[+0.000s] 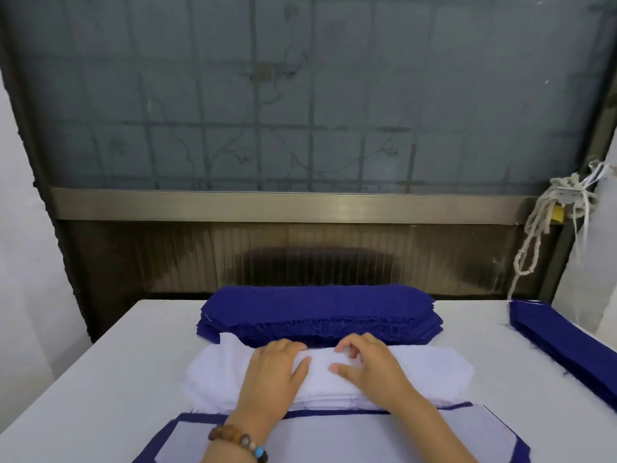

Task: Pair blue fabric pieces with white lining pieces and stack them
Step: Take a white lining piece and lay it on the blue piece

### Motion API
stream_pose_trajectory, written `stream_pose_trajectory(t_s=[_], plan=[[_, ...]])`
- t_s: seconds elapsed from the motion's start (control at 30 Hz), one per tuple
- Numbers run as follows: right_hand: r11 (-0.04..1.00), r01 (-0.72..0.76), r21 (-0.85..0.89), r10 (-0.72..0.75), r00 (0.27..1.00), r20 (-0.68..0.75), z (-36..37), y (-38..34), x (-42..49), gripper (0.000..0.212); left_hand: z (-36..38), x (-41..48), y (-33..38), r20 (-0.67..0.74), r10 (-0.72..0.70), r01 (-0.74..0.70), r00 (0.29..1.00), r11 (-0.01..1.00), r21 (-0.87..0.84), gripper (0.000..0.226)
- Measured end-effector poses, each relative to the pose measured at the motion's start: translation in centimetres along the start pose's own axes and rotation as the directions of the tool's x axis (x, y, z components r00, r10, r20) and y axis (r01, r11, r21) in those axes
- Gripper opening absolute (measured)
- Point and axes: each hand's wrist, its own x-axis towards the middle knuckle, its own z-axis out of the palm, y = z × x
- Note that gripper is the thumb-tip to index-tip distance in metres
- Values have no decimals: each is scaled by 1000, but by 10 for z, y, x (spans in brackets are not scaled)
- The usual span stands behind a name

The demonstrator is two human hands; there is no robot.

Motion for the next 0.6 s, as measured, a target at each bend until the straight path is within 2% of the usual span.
stream_pose_trajectory(t_s=[0.13, 0.33, 0.6], plan=[[994, 14, -112, -17, 1000, -26, 8, 8, 3, 36, 3, -1, -2, -26, -38, 39, 999, 998, 42, 39], [989, -20, -149, 16, 1000, -26, 13, 8, 5, 52, 3, -2, 1, 75, -147, 130, 986, 972, 198, 46], [985, -18, -172, 12, 999, -36, 12, 5, 2, 45, 1, -2, 4, -21, -143, 144, 990, 981, 131, 38]])
